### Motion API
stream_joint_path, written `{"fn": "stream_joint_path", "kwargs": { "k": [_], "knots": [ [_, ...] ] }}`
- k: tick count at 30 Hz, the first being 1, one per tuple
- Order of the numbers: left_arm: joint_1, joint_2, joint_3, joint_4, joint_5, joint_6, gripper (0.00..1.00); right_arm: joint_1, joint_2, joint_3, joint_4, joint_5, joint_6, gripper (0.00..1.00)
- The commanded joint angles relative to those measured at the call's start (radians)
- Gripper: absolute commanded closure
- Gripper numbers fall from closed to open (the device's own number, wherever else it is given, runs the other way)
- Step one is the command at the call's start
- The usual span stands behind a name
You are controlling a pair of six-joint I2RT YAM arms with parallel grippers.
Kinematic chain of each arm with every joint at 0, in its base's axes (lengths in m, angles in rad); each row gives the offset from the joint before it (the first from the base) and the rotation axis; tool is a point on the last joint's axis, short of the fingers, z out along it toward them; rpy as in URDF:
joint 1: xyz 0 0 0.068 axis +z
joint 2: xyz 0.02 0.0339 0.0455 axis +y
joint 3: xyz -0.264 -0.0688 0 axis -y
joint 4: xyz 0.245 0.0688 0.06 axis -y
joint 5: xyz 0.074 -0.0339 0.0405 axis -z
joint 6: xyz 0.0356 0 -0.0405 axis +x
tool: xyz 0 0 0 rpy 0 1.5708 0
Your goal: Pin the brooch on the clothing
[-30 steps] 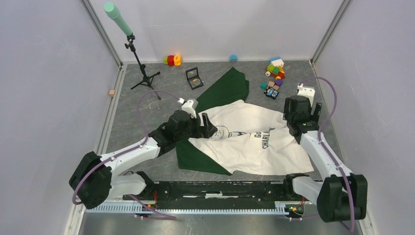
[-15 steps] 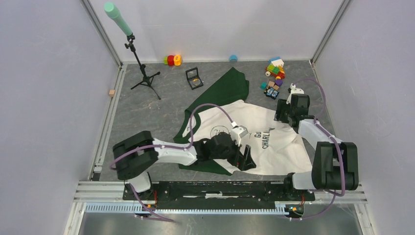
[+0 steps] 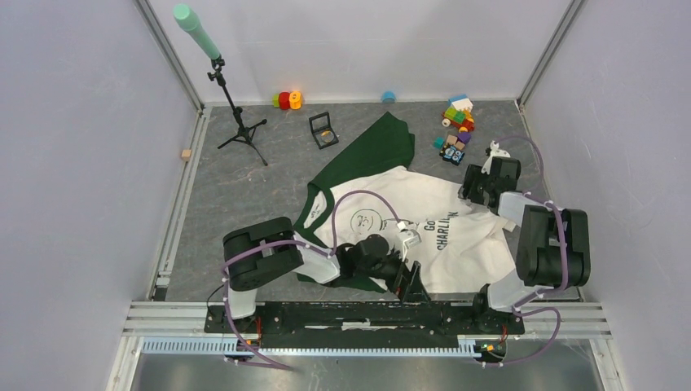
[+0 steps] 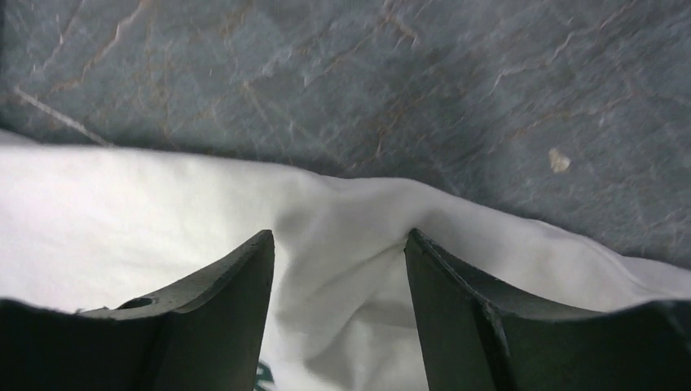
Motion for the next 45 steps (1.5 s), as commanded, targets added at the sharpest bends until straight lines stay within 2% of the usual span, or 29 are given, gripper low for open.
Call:
{"fn": "stream_joint_path", "kwargs": {
  "k": [1,6,12,17,18,20,24,29,32,37,38,42,45],
  "knots": [
    [-0.003,0.019,-0.090,0.196,0.094,-0.048,0.01,-0.038,0.091,0.060,0.016,-0.005,-0.008,0.33],
    [-0.005,-0.005,-0.047,0.033,0.135,0.046,0.01,-0.062,0.203,0.158,0.015,-0.068,-0.045,0.31],
    [-0.008,0.016,-0.035,0.031,0.179,0.051,0.01,-0.062,0.311,0.291,-0.024,-0.142,-0.110,0.26],
    [-0.007,-0.008,-0.004,-0.015,0.169,0.067,0.00,-0.061,0.280,0.297,-0.028,-0.187,-0.142,0.17],
    [-0.007,-0.027,0.006,-0.041,0.166,0.079,0.00,-0.063,0.261,0.294,-0.030,-0.193,-0.144,0.11],
    [-0.008,-0.081,0.039,-0.133,0.147,0.118,0.00,-0.062,0.210,0.293,-0.036,-0.206,-0.151,0.07],
    [-0.006,-0.237,0.137,-0.426,0.015,0.260,0.00,-0.063,0.074,0.292,-0.061,-0.235,-0.130,0.02],
    [0.016,-0.371,0.244,-0.739,-0.290,0.439,0.00,-0.055,-0.169,0.196,-0.063,-0.250,-0.077,0.02],
    [0.113,-0.401,0.258,-0.824,-0.331,0.421,0.00,-0.055,-0.311,0.117,-0.112,-0.250,-0.062,0.02],
    [0.285,-0.447,0.266,-0.865,-0.360,0.340,0.00,-0.044,-0.505,-0.004,-0.146,-0.303,-0.054,0.02],
    [0.320,-0.447,0.281,-0.880,-0.406,0.327,0.00,-0.038,-0.537,-0.027,-0.147,-0.313,-0.049,0.02],
    [0.448,-0.385,0.321,-0.887,-0.594,0.308,0.00,0.017,-0.654,-0.143,-0.103,-0.299,0.008,0.02],
    [0.557,-0.283,0.383,-0.898,-0.643,0.245,0.00,0.104,-0.706,-0.201,-0.096,-0.256,0.027,0.02]
  ]
}}
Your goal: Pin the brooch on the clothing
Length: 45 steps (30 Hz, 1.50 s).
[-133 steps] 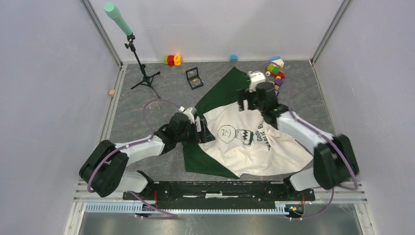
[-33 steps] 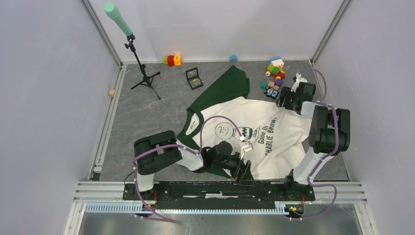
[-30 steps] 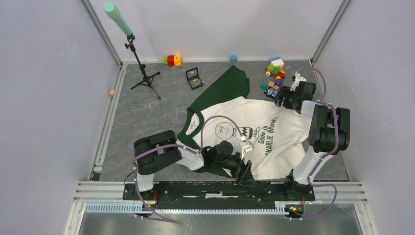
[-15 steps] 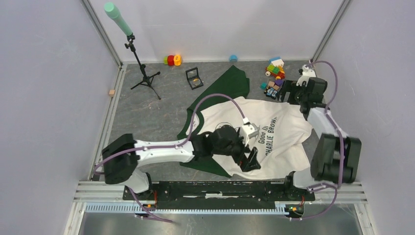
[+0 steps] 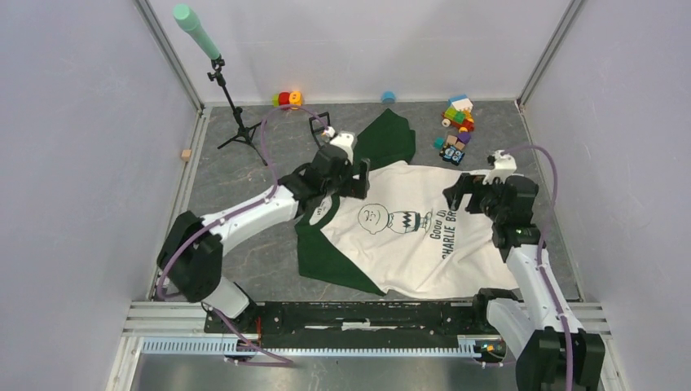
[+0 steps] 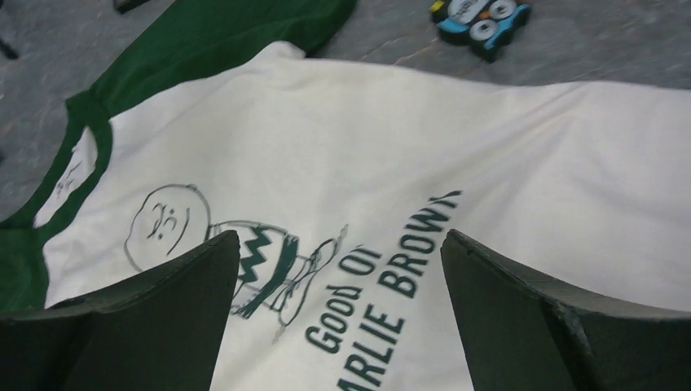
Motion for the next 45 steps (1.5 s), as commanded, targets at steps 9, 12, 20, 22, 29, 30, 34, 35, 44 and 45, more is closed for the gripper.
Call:
{"fn": "stream_joint_path", "kwargs": {
  "k": [9,12,20,22,29,30,34,35,44,45],
  "knots": [
    [0.260,0.440,0.493,-0.111,-0.186,-0.124,0.00,0.266,-0.161,-0.244,0.030,0.073,0.115,0.05],
    [0.291,0.546,0.606,-0.133,-0.191,-0.125,0.03,0.288,-0.192,-0.272,0.016,0.074,0.126,0.05],
    [0.344,0.803,0.957,-0.246,-0.156,-0.028,0.13,0.298,-0.209,-0.194,-0.092,0.104,0.060,0.07],
    [0.353,0.843,1.006,-0.270,-0.160,-0.018,0.13,0.299,-0.201,-0.176,-0.107,0.101,0.045,0.08],
    [0.360,0.942,1.120,-0.295,-0.171,0.046,0.17,0.299,-0.177,-0.171,-0.117,0.085,0.027,0.10],
    [0.359,0.952,1.127,-0.297,-0.177,0.049,0.18,0.299,-0.173,-0.173,-0.115,0.082,0.026,0.10],
    [0.359,0.984,1.145,-0.318,-0.198,0.053,0.21,0.300,-0.161,-0.174,-0.111,0.085,0.021,0.10],
    [0.359,0.987,1.145,-0.321,-0.207,0.049,0.21,0.299,-0.156,-0.170,-0.111,0.085,0.018,0.10],
    [0.359,0.999,1.144,-0.326,-0.219,0.055,0.24,0.301,-0.143,-0.166,-0.111,0.079,0.013,0.11],
    [0.360,1.004,1.149,-0.327,-0.219,0.058,0.25,0.301,-0.144,-0.168,-0.111,0.078,0.014,0.11]
  ]
}}
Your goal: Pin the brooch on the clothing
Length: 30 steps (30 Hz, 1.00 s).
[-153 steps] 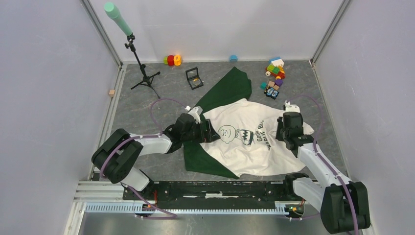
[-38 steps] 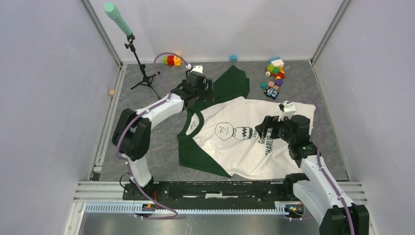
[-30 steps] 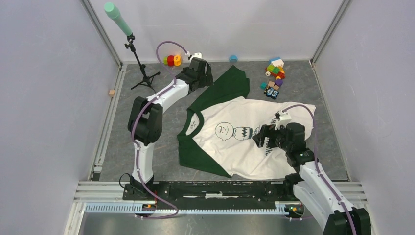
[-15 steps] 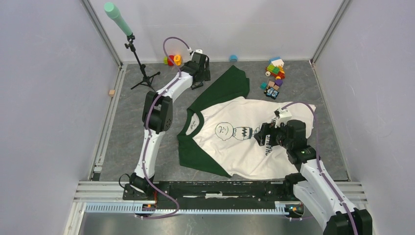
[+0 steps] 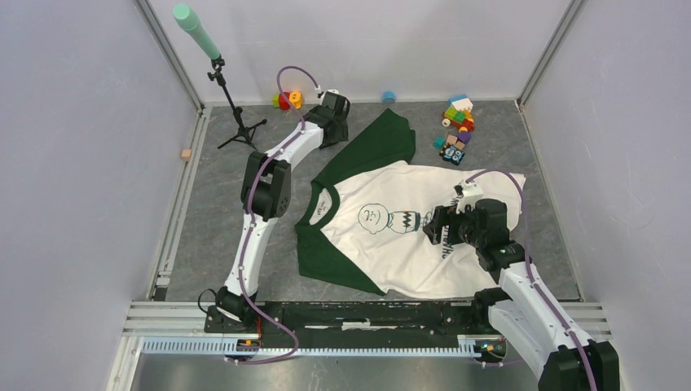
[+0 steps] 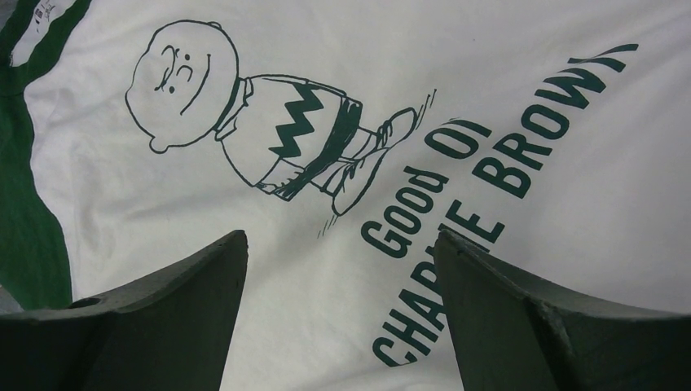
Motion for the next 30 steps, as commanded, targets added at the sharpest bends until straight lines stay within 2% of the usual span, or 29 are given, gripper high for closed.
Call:
{"fn": "stream_joint_path", "kwargs": {
  "k": [1,18,30],
  "knots": [
    [0.000,0.023,0.061,-0.004,-0.031,0.043,0.25,0.007,-0.001,0.036,0.018,-0.010,-0.014,0.11],
    [0.008,0.091,0.160,-0.036,-0.029,0.092,0.29,0.008,0.021,0.035,0.016,-0.010,-0.017,0.17],
    [0.019,0.094,0.165,-0.064,-0.032,0.073,0.29,0.011,0.022,0.026,0.022,-0.014,-0.015,0.18]
  ]
}}
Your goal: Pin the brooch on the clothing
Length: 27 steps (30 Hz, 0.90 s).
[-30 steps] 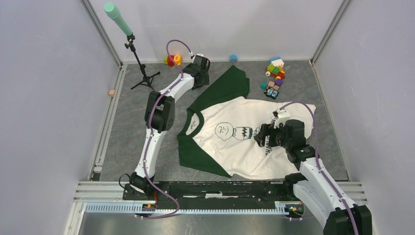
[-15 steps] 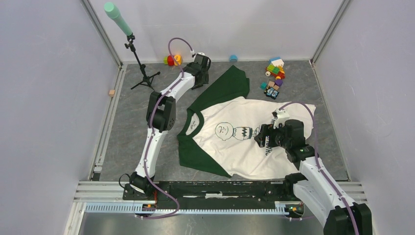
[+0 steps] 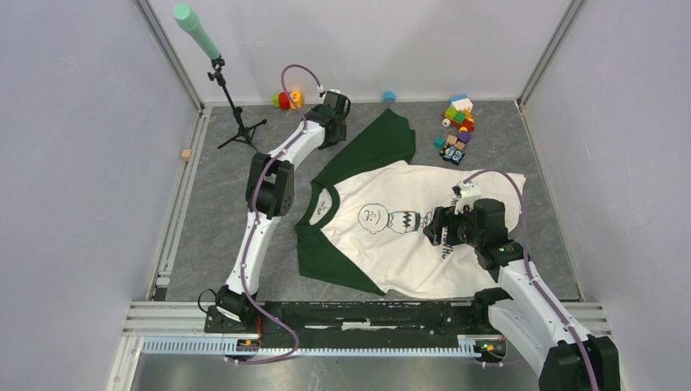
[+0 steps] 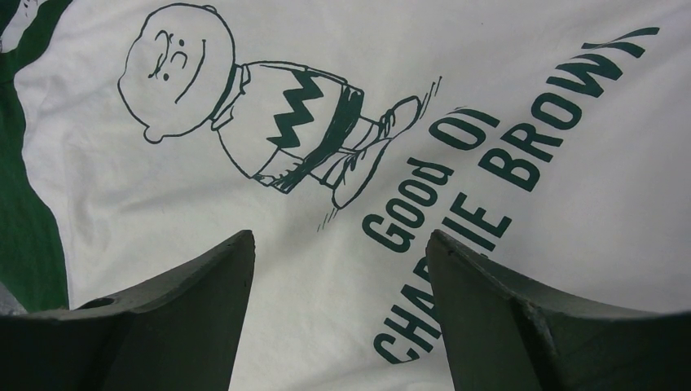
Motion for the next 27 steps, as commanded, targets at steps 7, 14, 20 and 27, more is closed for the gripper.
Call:
{"fn": "stream_joint_path", "kwargs": {
  "k": [7,14,20,27],
  "knots": [
    [0.014,0.008,0.044,-0.017,-0.001,0.020,0.32,0.006,-0.005,0.020,0.032,-0.011,-0.008,0.20],
    [0.024,0.013,0.052,-0.034,0.014,0.027,0.38,0.006,-0.006,0.017,0.032,-0.013,-0.006,0.22],
    [0.024,0.010,0.049,-0.036,0.018,0.037,0.46,0.007,-0.011,0.018,0.032,-0.011,-0.001,0.24],
    [0.022,-0.038,0.000,-0.012,0.031,0.034,0.52,0.008,-0.011,0.017,0.033,-0.010,0.003,0.26]
  ]
}}
